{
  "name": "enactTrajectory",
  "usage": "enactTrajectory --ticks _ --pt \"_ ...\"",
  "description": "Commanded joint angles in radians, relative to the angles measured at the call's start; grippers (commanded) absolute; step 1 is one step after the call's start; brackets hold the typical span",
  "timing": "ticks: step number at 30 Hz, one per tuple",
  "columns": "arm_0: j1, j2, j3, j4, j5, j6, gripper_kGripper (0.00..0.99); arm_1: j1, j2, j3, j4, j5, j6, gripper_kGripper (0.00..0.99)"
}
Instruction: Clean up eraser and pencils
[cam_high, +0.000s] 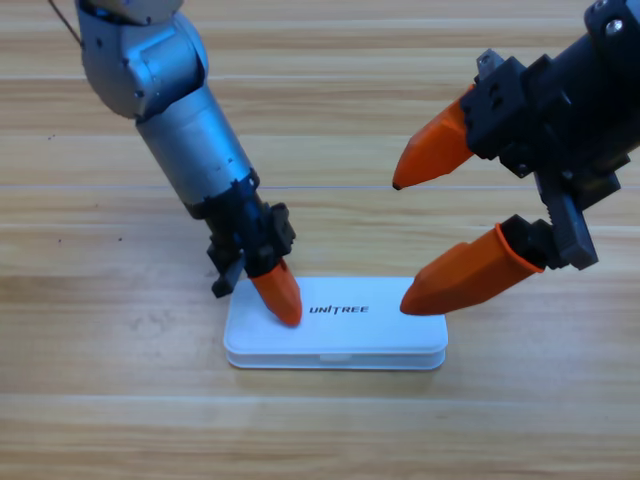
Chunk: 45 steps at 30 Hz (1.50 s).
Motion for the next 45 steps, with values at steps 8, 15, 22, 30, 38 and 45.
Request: enactTrajectory --ticks 8,15,22,30,38,45 --pt "-0.088 -0.018 0.14 -0.143 0.1 -0.059 0.0 0.017 -0.003 0.005 -0.012 0.022 0.006 0.962" --pt "-0.091 -0.013 0.192 -0.192 0.143 -0.064 0.0 0.017 -0.003 0.004 -0.012 0.022 0.007 0.962" --pt "-0.091 -0.036 0.198 -0.192 0.143 -0.064 0.0 0.017 0.002 0.0 -0.012 0.022 0.007 0.962" --pt "-0.091 -0.129 0.209 -0.169 0.14 -0.066 0.0 0.017 0.003 0.0 -0.012 0.022 0.01 0.962" --pt "-0.091 -0.316 -0.012 0.119 0.113 -0.09 0.0 0.017 0.003 0.0 -0.012 0.022 0.012 0.962" --pt "-0.105 -0.492 -0.015 0.193 0.111 -0.139 0.99 0.017 0.002 0.002 -0.012 0.022 0.012 0.962"
